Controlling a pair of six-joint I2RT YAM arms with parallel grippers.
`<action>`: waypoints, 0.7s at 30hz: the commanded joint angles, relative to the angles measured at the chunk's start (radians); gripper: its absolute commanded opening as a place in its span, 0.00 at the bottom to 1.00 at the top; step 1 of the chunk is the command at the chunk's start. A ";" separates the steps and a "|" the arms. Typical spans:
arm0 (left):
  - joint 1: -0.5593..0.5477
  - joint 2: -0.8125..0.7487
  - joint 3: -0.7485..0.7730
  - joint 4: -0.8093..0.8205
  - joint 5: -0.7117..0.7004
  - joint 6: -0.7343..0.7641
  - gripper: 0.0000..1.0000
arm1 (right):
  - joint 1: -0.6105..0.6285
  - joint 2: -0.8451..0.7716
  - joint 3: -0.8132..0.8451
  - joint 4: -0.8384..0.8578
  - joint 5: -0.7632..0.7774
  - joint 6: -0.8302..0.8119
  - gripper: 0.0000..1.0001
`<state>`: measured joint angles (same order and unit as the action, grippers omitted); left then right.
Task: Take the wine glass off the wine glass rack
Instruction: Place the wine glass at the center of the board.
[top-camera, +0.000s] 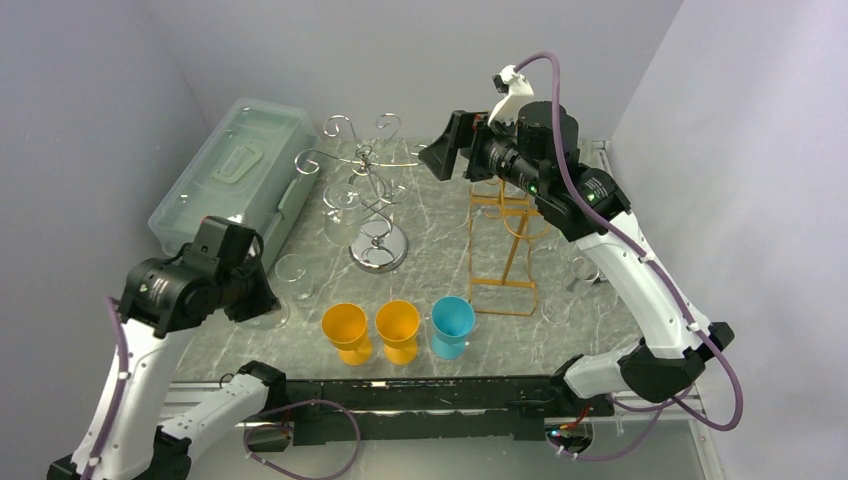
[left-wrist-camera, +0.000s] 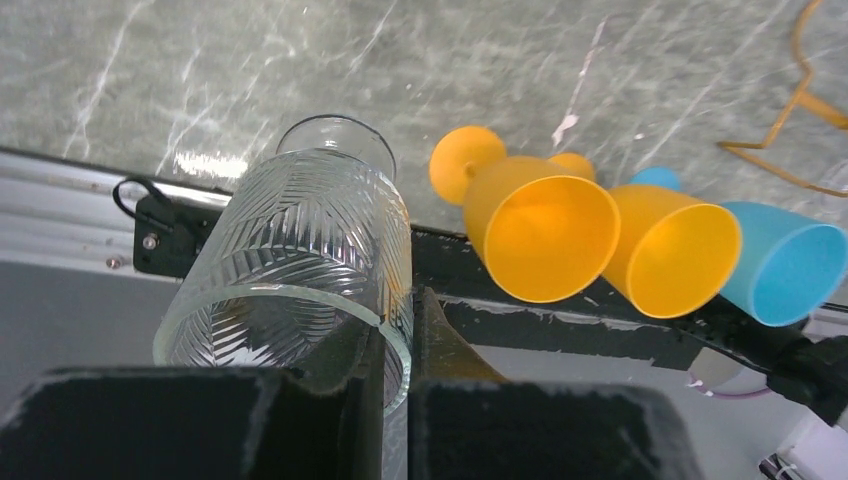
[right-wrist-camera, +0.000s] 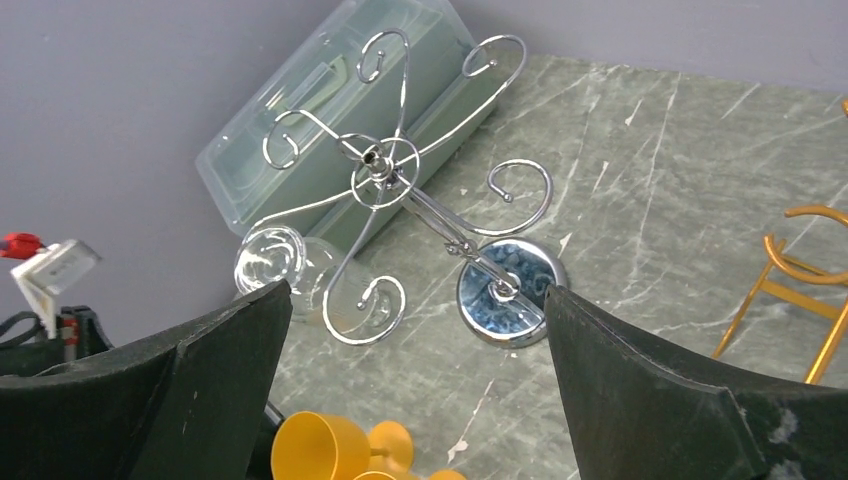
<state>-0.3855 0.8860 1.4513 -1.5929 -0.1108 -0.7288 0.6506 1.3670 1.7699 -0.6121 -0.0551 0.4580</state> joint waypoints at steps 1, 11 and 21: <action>0.002 0.001 -0.079 0.004 -0.004 -0.058 0.00 | 0.004 -0.035 0.029 -0.007 0.025 -0.036 1.00; 0.002 0.063 -0.216 0.104 -0.002 -0.088 0.00 | 0.004 -0.056 0.013 -0.014 0.027 -0.050 1.00; 0.002 0.140 -0.384 0.281 0.038 -0.144 0.00 | 0.004 -0.074 -0.021 -0.012 0.034 -0.062 1.00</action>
<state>-0.3855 1.0172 1.1046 -1.4097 -0.0902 -0.8200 0.6506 1.3231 1.7622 -0.6449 -0.0376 0.4171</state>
